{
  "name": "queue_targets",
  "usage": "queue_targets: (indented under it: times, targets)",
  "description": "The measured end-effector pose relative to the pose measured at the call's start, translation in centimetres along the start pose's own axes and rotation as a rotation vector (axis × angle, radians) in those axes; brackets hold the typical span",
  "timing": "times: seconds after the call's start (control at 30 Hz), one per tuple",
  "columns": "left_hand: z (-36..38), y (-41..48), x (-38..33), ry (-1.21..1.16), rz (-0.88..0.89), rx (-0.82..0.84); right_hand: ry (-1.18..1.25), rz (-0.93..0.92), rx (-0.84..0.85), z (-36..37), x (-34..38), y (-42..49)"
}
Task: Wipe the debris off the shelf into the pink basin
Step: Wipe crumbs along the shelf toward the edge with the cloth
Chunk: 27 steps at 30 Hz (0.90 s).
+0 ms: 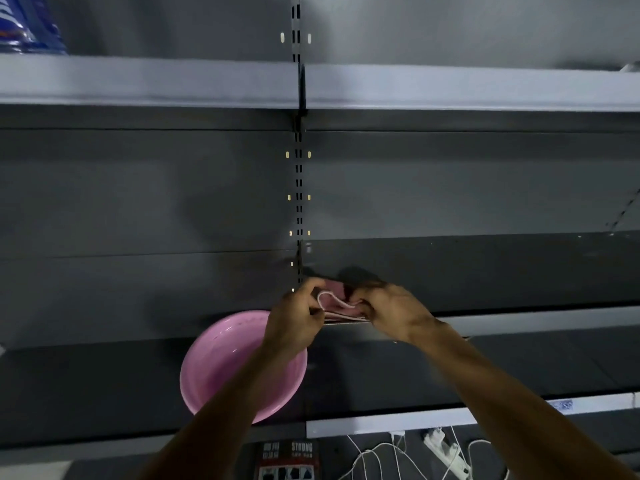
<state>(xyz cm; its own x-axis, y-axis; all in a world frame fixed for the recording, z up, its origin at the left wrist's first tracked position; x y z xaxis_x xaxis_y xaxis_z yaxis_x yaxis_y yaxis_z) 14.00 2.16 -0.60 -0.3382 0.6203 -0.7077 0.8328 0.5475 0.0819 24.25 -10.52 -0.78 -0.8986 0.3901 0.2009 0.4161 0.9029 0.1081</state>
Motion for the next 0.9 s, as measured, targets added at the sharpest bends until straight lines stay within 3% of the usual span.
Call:
queue_targets:
  times: [0.3,0.43,0.7,0.9]
  targets:
    - [-0.6,0.3,-0.7,-0.068,-0.020,-0.041,-0.092,-0.072,0.090,-1.1,1.8,-0.4]
    - [-0.4,0.8,-1.5,-0.155,-0.039,-0.038,-0.083,-0.007,0.123,0.3,3.1,0.8]
    - [-0.8,1.4,-3.5,-0.298,0.018,-0.020,-0.095,0.100,0.024,-1.5,2.6,2.0]
    - [-1.5,1.0,-2.9,-0.198,0.095,0.000,-0.152,0.117,-0.036,-3.7,1.7,0.9]
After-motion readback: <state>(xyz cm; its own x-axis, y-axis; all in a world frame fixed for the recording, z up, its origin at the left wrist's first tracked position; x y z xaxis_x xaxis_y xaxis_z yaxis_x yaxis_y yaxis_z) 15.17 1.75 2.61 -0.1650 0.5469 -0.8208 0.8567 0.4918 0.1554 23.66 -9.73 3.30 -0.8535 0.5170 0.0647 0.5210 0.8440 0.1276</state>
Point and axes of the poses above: each hand's wrist, its own y-axis towards the middle knuckle, its own z-axis out of the palm, x = y × z, the point moved 9 cm from there along y, towards the middle knuckle, and after that the axes turned 12 degrees about -z, right-handed, at the moved point
